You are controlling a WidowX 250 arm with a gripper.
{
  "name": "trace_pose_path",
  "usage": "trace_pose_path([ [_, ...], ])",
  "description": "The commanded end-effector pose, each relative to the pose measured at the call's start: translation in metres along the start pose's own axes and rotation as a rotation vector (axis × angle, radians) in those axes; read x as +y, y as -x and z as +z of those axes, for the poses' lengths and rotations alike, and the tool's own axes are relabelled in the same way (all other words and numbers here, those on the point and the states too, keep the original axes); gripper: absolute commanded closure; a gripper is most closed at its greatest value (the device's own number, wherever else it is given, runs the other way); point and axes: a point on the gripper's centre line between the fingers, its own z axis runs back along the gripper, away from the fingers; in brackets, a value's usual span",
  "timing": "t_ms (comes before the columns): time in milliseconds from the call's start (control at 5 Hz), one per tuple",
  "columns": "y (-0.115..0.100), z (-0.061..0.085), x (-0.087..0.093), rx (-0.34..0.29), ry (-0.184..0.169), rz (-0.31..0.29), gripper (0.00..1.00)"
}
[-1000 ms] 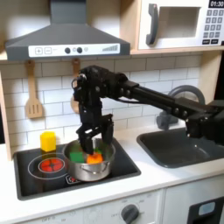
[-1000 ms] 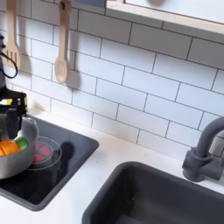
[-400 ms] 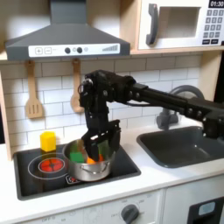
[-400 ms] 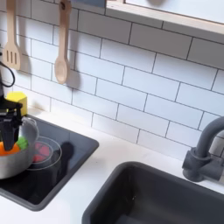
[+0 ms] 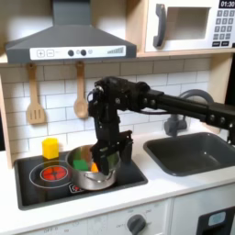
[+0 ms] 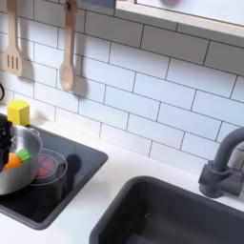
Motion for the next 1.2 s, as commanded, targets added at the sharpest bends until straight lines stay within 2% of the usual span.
trace_pose_path([
  [0, 0.01, -0.016, 0.012, 0.012, -0.045, -0.015, 0.0],
  [200, 0.014, -0.036, 0.027, 0.029, -0.115, -0.024, 0.0],
  [400, 0.016, -0.045, 0.032, 0.013, -0.147, -0.039, 0.0],
  [600, 0.016, -0.037, 0.029, 0.001, -0.121, -0.044, 0.0],
  [800, 0.011, -0.033, 0.025, -0.004, -0.111, -0.043, 0.0],
  [1000, 0.004, -0.021, 0.024, -0.009, -0.084, -0.019, 0.0],
])
